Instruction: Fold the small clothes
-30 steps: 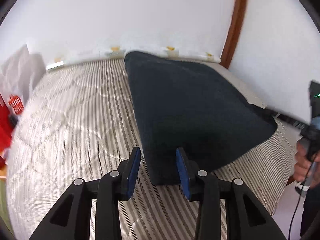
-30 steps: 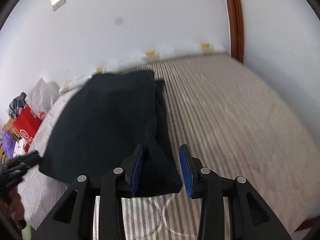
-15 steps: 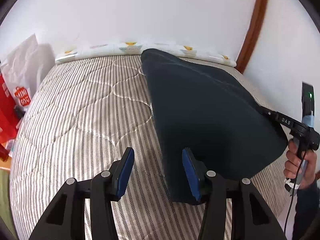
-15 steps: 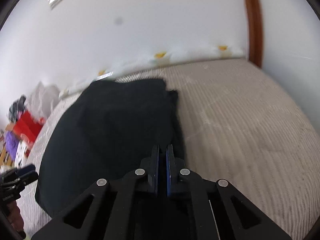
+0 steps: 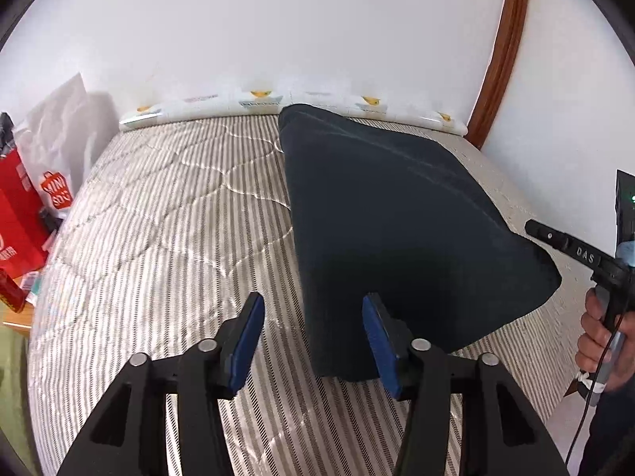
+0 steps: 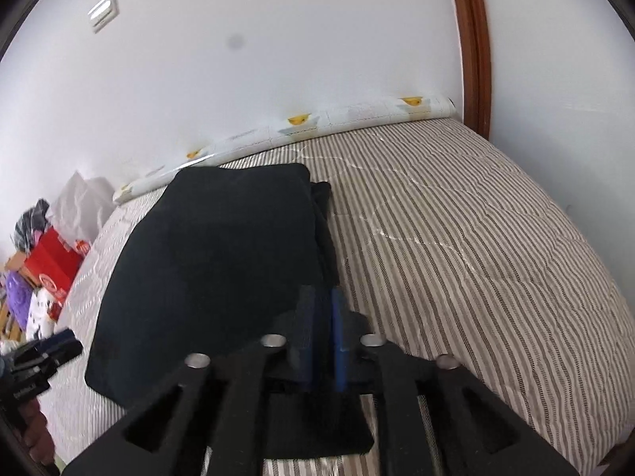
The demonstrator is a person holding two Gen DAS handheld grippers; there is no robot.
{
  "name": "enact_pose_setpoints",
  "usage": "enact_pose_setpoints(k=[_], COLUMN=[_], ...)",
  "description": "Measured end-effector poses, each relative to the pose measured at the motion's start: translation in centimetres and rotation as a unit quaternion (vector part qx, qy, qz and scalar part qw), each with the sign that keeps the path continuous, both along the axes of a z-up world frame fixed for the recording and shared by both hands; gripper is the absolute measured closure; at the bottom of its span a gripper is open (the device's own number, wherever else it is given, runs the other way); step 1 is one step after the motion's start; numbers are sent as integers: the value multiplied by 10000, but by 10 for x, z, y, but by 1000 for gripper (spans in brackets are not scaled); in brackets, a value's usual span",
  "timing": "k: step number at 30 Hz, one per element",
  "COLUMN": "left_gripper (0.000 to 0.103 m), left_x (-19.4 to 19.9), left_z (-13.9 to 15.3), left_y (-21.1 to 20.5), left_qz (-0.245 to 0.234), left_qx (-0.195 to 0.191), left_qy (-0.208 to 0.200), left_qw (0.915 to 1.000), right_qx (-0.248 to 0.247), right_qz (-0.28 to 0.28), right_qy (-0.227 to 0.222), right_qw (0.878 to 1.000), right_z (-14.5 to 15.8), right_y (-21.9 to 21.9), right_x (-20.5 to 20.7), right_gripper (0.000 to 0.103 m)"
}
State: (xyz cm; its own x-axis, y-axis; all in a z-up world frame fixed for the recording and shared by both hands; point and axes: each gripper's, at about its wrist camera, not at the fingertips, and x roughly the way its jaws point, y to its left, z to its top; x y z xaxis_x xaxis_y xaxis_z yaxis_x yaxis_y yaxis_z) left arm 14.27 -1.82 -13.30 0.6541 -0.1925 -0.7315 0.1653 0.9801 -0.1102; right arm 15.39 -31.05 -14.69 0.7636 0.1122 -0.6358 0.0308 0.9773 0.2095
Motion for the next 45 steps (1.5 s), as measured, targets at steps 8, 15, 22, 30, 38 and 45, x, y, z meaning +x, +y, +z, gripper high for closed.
enact_pose_setpoints(k=[8, 15, 22, 30, 38, 45], left_gripper=[52, 51, 49, 49, 49, 49], left_x=[-2, 17, 40, 57, 63, 49], left_z=[-5, -6, -6, -19, -18, -8], left_y=[14, 15, 20, 16, 18, 16], left_qz=[160, 77, -47, -255, -220, -157], left_qx=[-114, -125, -257, -308, -425, -409], left_qy=[137, 137, 75, 131, 150, 117], left_qw=[9997, 9998, 9996, 9991, 9987, 9990], right_qx=[154, -33, 145, 647, 443, 112], right_qz=[116, 340, 323, 576, 348, 732], right_qy=[156, 457, 845, 665, 532, 578], right_qw=[9997, 9984, 9958, 9940, 9970, 9956], right_z=[3, 13, 2, -4, -1, 15], right_y=[-6, 8, 17, 10, -12, -2], right_x=[16, 86, 160, 201, 187, 125], right_gripper=[66, 66, 66, 93, 98, 70])
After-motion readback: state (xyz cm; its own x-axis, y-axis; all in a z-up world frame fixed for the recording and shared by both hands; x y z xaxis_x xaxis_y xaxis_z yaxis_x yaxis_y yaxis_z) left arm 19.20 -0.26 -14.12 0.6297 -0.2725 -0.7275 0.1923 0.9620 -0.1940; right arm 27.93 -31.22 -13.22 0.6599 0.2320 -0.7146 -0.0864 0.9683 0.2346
